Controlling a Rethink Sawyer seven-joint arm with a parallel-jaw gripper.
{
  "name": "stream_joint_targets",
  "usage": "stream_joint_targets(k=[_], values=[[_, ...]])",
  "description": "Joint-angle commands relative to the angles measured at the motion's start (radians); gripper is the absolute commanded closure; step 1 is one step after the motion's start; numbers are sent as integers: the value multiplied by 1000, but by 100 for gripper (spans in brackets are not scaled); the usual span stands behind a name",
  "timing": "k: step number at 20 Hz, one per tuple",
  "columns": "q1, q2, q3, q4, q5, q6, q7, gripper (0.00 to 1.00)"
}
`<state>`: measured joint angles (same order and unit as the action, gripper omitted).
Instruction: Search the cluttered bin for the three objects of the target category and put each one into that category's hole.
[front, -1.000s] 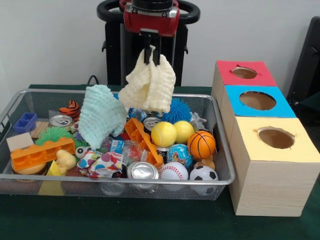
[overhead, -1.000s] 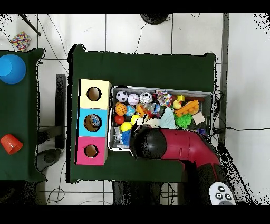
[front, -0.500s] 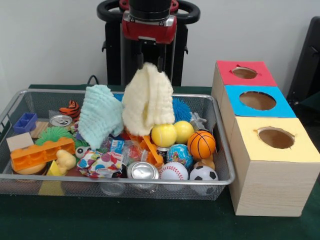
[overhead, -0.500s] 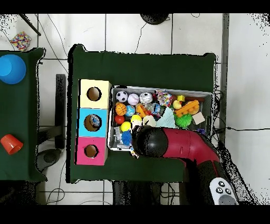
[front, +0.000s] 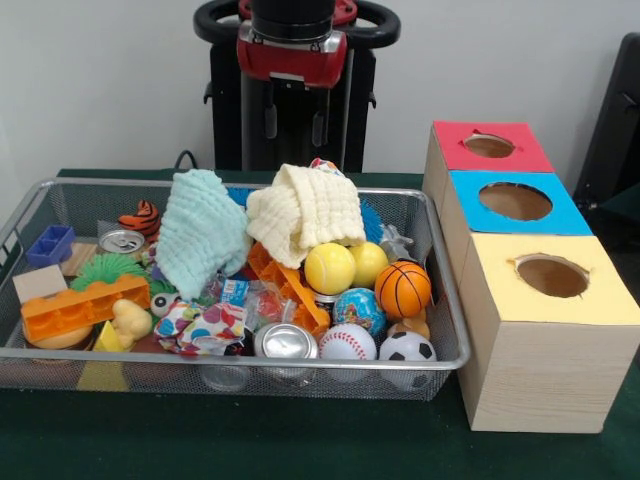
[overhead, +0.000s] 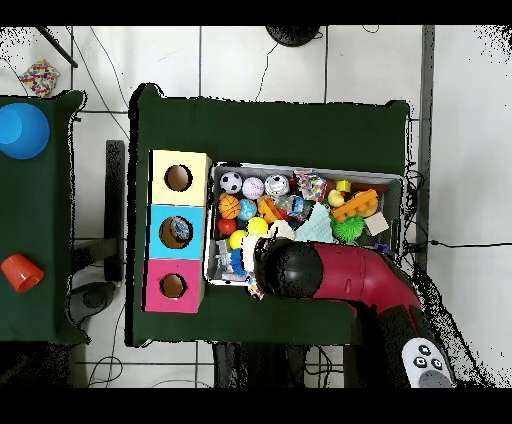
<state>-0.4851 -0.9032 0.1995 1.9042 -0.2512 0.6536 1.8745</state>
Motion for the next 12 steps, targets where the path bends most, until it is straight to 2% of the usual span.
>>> stream_joint_targets(k=[1, 6, 9, 12], values=[[1, 28, -19, -42, -13, -6, 83, 0], [49, 45, -69, -131, -64, -33, 122, 0], [124, 46, -147, -196, -105, -25, 190, 0], [204, 42, -226, -227, -127, -11, 263, 0]])
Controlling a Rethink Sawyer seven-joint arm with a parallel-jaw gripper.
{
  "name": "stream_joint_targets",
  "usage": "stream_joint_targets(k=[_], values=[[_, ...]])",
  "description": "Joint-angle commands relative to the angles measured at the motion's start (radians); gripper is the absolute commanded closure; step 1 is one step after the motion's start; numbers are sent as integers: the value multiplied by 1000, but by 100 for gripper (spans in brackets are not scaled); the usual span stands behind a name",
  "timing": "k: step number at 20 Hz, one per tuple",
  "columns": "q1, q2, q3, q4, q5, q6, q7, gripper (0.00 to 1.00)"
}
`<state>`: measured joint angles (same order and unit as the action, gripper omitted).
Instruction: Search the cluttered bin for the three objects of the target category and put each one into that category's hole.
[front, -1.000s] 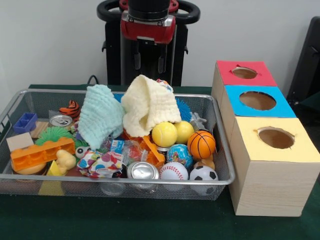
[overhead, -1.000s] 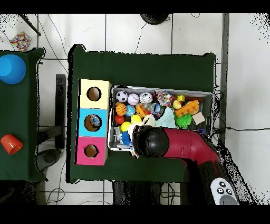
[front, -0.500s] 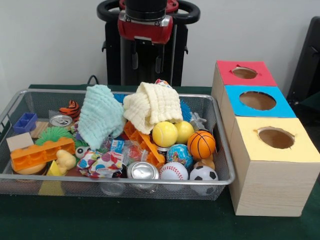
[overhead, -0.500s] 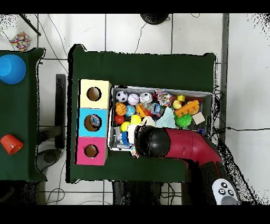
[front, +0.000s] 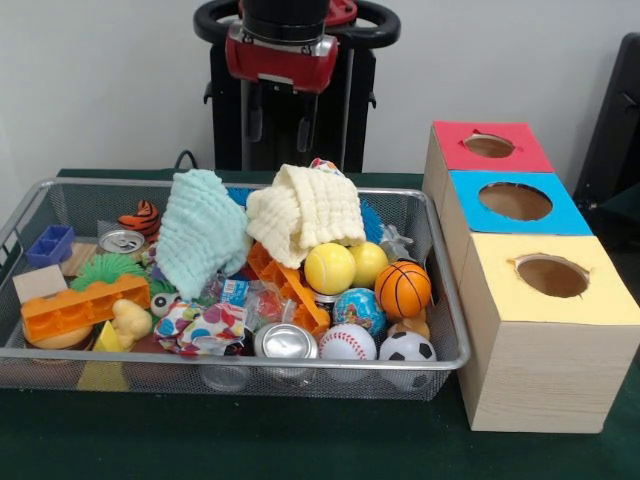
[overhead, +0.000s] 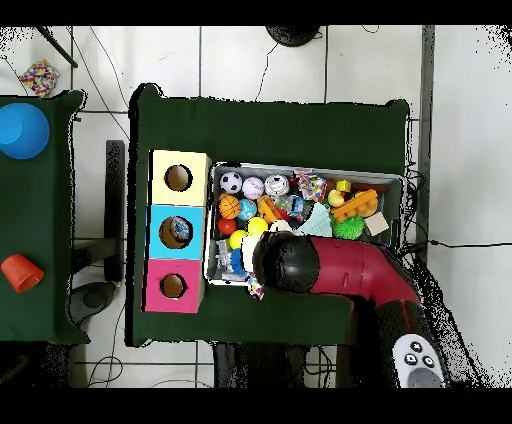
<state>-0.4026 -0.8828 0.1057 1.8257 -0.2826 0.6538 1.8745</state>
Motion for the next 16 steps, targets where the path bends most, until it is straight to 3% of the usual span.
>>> stream_joint_targets(k=[1, 12, 16], values=[[139, 20, -153, -155, -98, -8, 278, 0], [290, 57, -362, -93, -35, -280, 408, 0], [302, 106, -399, -70, -4, -427, 411, 0]])
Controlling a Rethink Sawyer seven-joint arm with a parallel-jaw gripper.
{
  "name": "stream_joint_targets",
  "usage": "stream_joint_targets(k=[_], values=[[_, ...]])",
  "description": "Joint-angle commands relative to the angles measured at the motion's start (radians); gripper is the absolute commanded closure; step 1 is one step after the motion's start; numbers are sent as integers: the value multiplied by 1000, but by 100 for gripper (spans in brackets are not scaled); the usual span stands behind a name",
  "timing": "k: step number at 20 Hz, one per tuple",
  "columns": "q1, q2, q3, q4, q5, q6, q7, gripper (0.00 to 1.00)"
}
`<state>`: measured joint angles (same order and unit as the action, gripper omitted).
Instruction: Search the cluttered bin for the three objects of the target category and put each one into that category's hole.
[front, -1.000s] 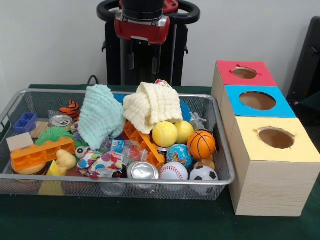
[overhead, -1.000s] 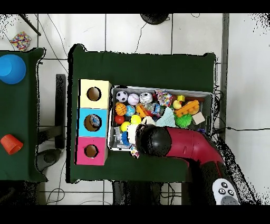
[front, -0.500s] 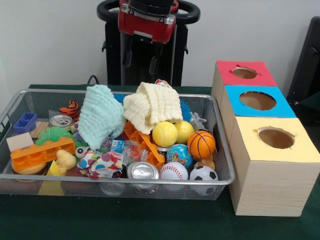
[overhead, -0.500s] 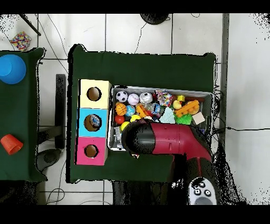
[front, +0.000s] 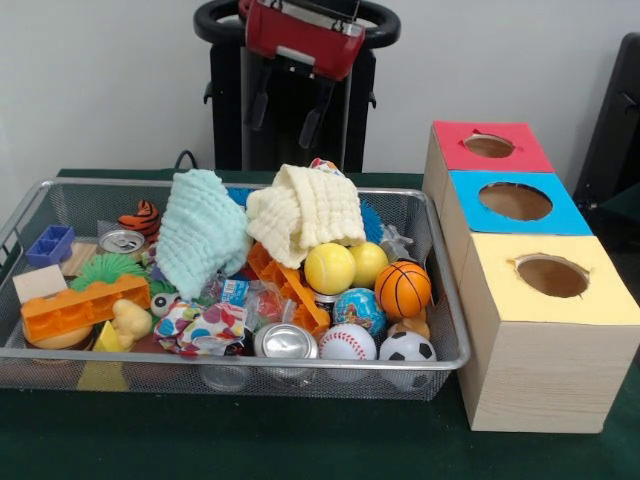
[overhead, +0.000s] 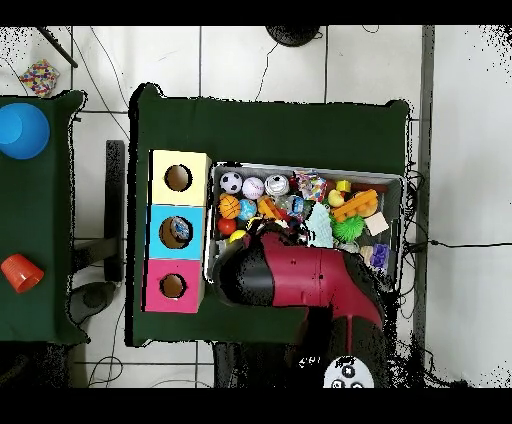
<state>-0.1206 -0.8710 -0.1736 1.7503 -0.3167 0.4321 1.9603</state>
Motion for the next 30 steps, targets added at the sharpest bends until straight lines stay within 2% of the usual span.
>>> stream_joint_targets(k=[1, 3, 7, 11, 16, 18, 23, 26, 30], values=[[9, 114, -114, 7, 30, -247, 314, 0], [-16, 156, -98, -9, 28, -302, 281, 0], [-9, 226, -117, -89, 17, -302, 217, 0], [-4, 265, -143, -133, 21, -321, 184, 0], [-25, 378, -133, -160, 31, -451, 207, 0], [-14, 390, -145, -157, 40, -471, 219, 0], [-50, 406, -104, -125, 56, -547, 234, 0], [-57, 413, -88, -118, 74, -548, 232, 0], [-144, 396, 34, -92, 59, -543, 219, 0]])
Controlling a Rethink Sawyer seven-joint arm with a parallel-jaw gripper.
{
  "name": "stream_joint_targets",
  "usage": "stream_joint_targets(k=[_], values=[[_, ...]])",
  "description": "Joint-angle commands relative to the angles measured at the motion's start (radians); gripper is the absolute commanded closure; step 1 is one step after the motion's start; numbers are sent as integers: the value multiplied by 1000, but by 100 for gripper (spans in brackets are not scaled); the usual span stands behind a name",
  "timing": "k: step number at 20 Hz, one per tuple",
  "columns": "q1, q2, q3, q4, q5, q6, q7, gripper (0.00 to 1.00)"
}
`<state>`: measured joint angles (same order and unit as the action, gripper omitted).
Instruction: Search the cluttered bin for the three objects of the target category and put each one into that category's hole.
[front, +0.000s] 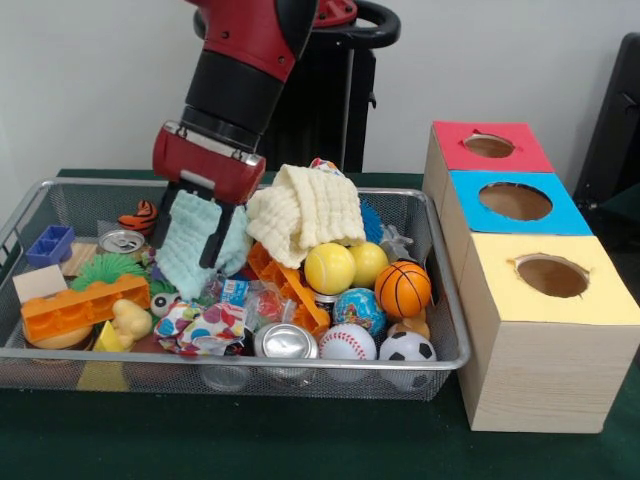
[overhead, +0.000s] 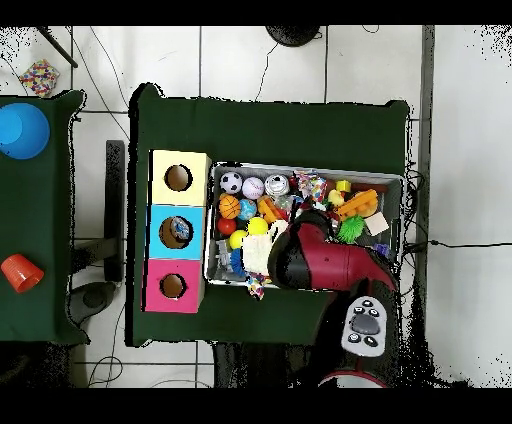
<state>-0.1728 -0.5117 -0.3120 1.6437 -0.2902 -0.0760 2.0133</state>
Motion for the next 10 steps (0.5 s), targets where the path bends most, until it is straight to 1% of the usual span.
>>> stream_joint_targets(k=[1, 5, 8, 10], values=[[-109, 32, 191, 20, 27, -34, 163, 0], [-147, 60, 229, 18, 11, -68, 160, 0], [-192, 55, 283, 27, -10, -56, 144, 0], [-235, 43, 337, 44, -22, -37, 133, 0]])
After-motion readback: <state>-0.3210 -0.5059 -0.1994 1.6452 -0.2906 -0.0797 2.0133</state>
